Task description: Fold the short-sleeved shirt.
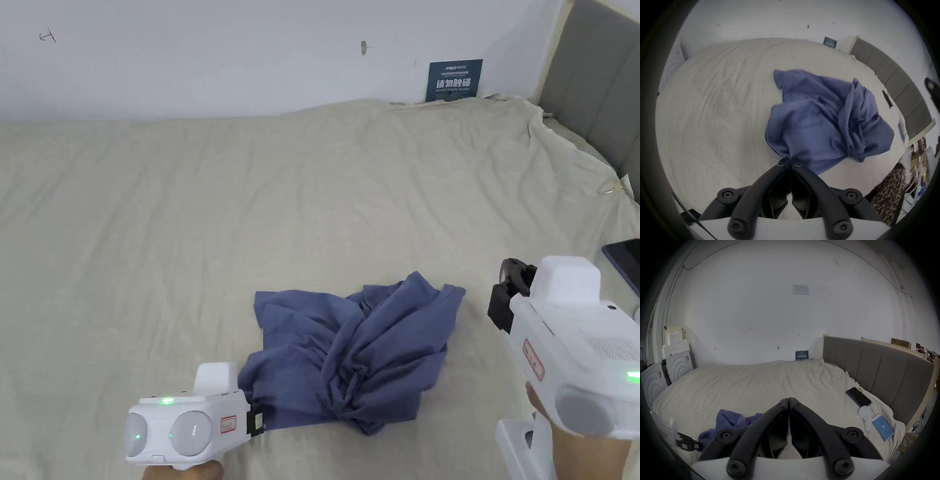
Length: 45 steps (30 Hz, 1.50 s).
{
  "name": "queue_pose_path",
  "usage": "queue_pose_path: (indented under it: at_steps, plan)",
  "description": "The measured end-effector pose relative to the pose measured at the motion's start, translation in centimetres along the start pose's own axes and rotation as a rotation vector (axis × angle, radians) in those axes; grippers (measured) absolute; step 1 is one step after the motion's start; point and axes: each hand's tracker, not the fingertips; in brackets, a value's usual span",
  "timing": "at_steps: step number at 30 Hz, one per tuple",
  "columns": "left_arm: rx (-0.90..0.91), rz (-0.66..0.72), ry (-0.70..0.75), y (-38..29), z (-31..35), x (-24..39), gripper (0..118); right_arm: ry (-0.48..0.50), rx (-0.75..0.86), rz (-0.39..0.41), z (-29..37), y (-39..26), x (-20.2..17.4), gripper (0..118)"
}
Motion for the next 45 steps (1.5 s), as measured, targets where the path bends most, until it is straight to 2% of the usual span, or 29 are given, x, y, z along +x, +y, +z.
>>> queue_pose_path:
  at_steps: [3, 5, 6, 7, 8, 9, 10, 12, 17, 19, 20, 22, 24, 31, 38, 45]
  plan:
    - [0.042, -0.023, -0.002, 0.6, 1.5, -0.1, 0, 0.021, -0.119, -0.013, -4.1, 0.4, 0.5, 0]
    - [0.057, -0.033, 0.008, 1.0, 2.0, -0.2, 0, 0.031, -0.189, -0.055, -7.1, 0.3, 0.9, 2]
    - [0.066, -0.037, 0.009, 1.2, 2.1, -0.3, 0, 0.042, -0.239, -0.074, -8.5, 0.1, 1.2, 8]
    - [0.070, -0.036, 0.009, 1.4, 2.2, -0.4, 0, 0.032, -0.269, -0.091, -10.0, -0.1, 1.4, 19]
    - [0.073, -0.035, 0.007, 1.5, 2.2, -0.5, 0, 0.028, -0.309, -0.114, -11.4, -0.4, 1.5, 37]
    - [0.073, -0.032, 0.003, 1.6, 2.1, -0.7, 0, 0.021, -0.347, -0.124, -12.8, -0.8, 1.7, 63]
    - [0.073, -0.028, -0.001, 1.7, 2.0, -0.9, 0, 0.029, -0.380, -0.140, -14.2, -1.2, 2.0, 77]
    - [0.071, -0.024, -0.007, 1.8, 1.8, -1.2, 0, 0.009, -0.439, -0.160, -16.1, -1.9, 1.7, 91]
    - [0.060, -0.016, -0.014, 2.1, 1.2, -1.7, 0, -0.036, -0.582, -0.172, -21.3, -4.5, 2.1, 91]
    - [0.057, -0.012, -0.018, 2.1, 1.0, -1.9, 0, -0.059, -0.627, -0.158, -22.5, -5.4, 2.0, 85]
    - [0.056, -0.013, -0.018, 2.1, 0.9, -1.9, 0, -0.058, -0.624, -0.159, -22.9, -5.9, 2.0, 78]
    - [0.052, -0.014, -0.020, 2.1, 0.9, -1.9, 0, -0.057, -0.634, -0.157, -23.1, -6.3, 1.9, 44]
    - [0.051, -0.018, -0.021, 2.0, 0.9, -2.0, 0, -0.036, -0.643, -0.175, -22.8, -6.7, 1.9, 3]
    - [0.076, 0.007, -0.044, 1.8, 1.7, -2.3, 0, 0.004, -0.519, -0.103, -19.2, -4.3, 1.9, 2]
    - [0.151, 0.054, -0.079, 2.9, 4.4, -3.2, 0, 0.099, -0.343, -0.130, -12.0, 1.9, 2.1, 2]
    - [0.301, 0.120, -0.066, 6.8, 9.7, -6.6, 0, 0.106, -0.200, -0.134, -6.9, 8.4, 3.0, 2]
